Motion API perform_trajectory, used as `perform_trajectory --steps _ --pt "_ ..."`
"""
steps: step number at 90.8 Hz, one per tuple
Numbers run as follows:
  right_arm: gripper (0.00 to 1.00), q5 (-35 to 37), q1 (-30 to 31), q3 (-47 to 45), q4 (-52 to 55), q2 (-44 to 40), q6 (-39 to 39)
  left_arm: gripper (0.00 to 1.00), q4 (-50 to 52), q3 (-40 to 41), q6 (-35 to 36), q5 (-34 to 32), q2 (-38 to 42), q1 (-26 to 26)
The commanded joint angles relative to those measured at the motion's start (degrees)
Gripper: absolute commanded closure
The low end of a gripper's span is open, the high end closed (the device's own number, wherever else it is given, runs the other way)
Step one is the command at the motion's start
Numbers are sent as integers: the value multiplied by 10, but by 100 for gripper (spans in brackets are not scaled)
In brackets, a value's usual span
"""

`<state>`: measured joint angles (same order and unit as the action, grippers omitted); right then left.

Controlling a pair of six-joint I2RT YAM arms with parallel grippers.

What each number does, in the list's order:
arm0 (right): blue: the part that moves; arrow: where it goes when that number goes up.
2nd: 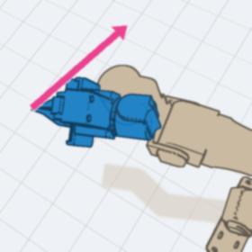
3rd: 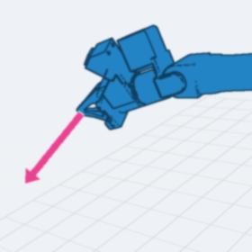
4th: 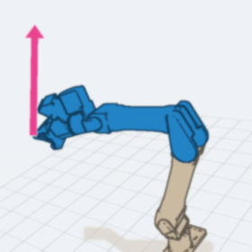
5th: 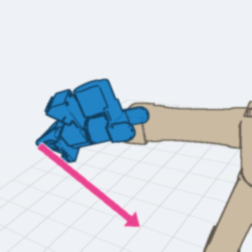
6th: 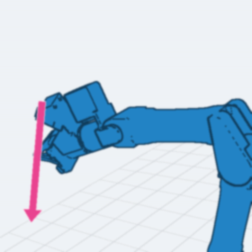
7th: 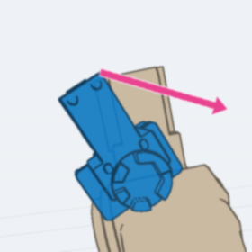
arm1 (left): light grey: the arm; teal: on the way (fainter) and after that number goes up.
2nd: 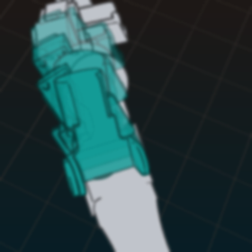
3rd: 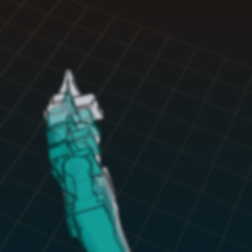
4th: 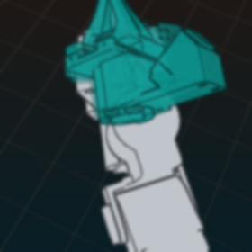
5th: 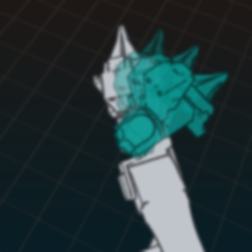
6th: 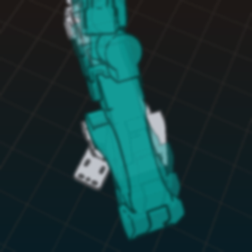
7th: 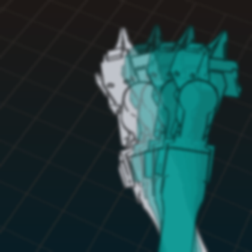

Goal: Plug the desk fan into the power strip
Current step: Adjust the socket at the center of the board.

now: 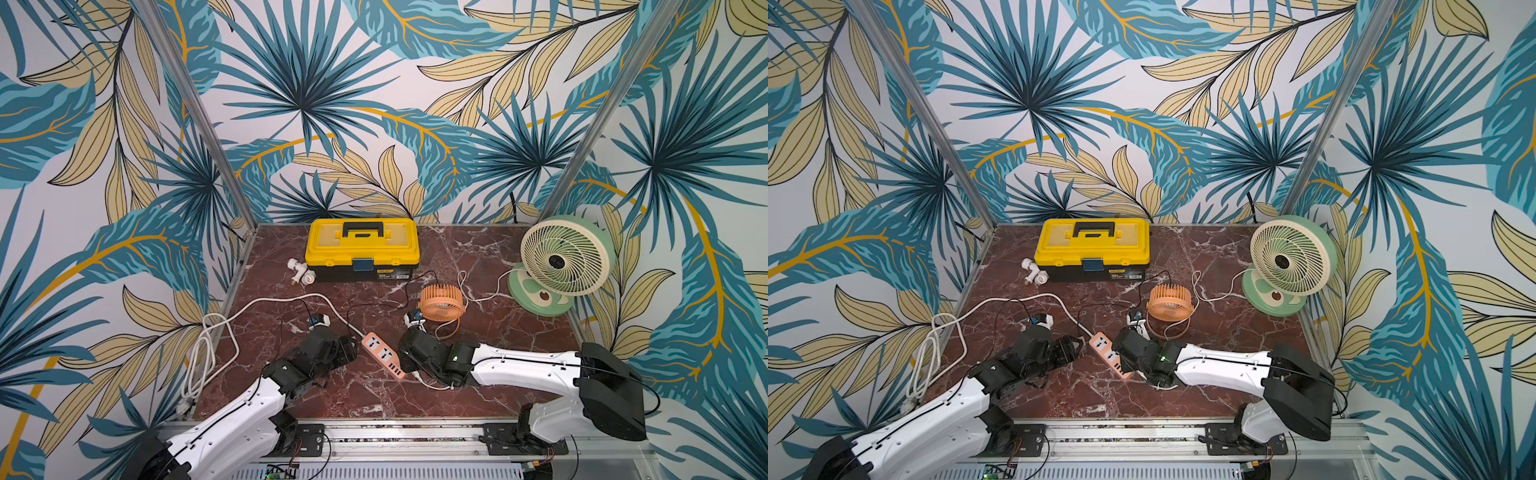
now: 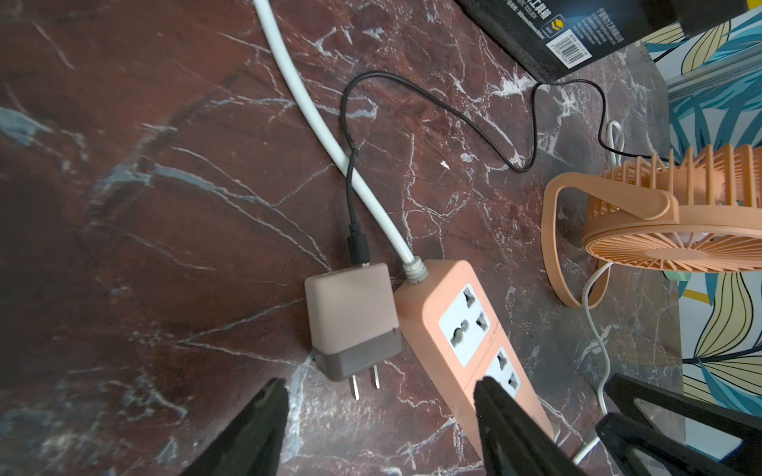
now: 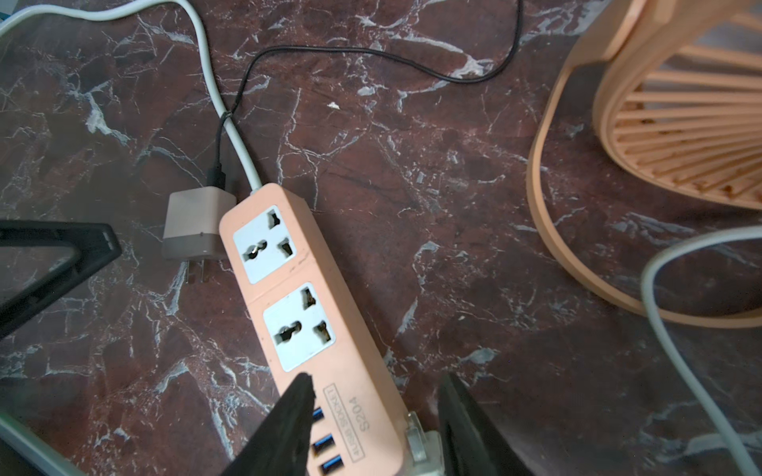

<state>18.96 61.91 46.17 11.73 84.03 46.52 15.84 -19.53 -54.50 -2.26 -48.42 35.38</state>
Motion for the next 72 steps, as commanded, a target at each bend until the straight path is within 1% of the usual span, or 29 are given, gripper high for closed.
perform_trajectory --steps 1,7,9,17,34,44,60,72 --pt "50 -22 -7 0 -4 18 16 26 -15 -16 -12 -34 -1 23" --pt "53 -13 -10 14 26 28 18 26 -12 -16 -15 -35 -2 28" --pt "53 -11 -12 17 34 31 21 26 -11 -16 -16 -49 -3 28" --pt "56 -5 -15 28 49 45 32 26 -2 -23 -15 -62 -13 28" --pt "64 -16 -17 37 58 85 45 29 -3 -36 -9 -58 -56 32" --pt "65 -46 -16 40 41 105 44 30 -1 -43 -5 -62 -73 35" --pt "67 -114 -13 50 13 119 38 30 -12 -39 -4 -60 -77 41" --pt "67 -149 -10 46 -41 121 48 30 -23 -33 -3 -58 -92 45"
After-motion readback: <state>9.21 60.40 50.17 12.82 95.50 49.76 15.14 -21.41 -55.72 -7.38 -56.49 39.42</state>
